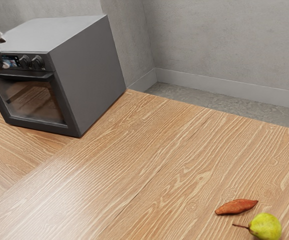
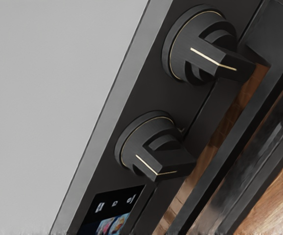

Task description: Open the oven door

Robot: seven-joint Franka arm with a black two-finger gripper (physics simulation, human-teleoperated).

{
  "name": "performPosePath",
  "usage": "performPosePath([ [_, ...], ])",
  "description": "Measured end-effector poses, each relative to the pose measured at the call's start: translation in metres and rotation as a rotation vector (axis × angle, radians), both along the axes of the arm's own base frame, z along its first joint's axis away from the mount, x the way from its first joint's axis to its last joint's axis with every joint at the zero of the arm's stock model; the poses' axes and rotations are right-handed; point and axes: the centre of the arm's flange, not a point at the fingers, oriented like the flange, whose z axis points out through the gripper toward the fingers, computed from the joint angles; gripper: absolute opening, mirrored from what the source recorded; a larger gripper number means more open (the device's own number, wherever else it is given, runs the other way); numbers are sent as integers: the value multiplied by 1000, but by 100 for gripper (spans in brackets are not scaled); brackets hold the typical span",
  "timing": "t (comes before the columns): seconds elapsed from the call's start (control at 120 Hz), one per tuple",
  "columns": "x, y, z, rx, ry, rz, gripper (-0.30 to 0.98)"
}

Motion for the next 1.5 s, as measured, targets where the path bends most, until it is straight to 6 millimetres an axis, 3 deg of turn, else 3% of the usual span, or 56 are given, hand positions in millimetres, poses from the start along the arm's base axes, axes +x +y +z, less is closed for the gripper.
performPosePath([
  [0.142, -3, 6, -9, -91, -1, -63, 67],
  [0.5, 23, -20, -43, -103, 122, -258, 66],
  [0.633, 23, -22, -50, -89, 154, -295, 69],
  [0.783, 14, -12, -52, -73, 173, -299, 67],
  [1.1, -17, 34, -58, -55, 183, -245, 67],
  [1.217, -12, 48, -73, -55, 188, -242, 66],
  [1.5, 8, 57, -76, -22, 167, -267, 67],
])
